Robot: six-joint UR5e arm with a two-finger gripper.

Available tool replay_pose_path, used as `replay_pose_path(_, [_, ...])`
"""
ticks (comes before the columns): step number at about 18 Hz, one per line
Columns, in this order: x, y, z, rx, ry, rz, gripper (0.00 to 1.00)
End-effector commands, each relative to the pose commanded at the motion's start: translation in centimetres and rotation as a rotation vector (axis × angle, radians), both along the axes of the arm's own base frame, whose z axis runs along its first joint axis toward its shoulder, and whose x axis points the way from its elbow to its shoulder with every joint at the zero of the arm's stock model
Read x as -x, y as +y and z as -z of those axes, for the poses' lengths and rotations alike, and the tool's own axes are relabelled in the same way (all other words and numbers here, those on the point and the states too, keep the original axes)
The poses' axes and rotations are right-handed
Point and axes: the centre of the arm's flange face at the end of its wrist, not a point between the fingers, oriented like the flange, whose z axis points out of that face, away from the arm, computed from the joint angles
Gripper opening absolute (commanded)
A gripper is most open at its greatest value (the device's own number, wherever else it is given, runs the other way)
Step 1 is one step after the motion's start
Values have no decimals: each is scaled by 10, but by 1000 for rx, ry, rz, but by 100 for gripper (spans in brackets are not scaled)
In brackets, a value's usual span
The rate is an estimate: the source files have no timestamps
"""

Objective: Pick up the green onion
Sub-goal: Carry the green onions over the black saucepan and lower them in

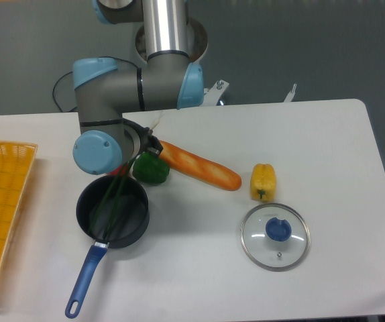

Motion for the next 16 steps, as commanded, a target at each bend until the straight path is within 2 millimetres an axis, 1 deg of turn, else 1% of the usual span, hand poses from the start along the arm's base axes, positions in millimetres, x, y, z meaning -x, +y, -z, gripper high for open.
replay_pose_path(6, [1, 1, 1, -1, 15, -14, 17])
replay_pose_path(9, [2, 2, 1, 0, 17, -12, 24])
replay_pose_path(11, [2, 1, 1, 3, 18, -10, 32])
replay_pose_path(13, [3, 1, 1, 2, 15, -14, 45])
replay_pose_path(14, [4, 1, 0, -1, 14, -15, 61])
replay_pose_path(15, [5, 1, -1, -4, 14, -16, 84])
replay_pose_path(16, [5, 1, -1, -3, 16, -20, 100])
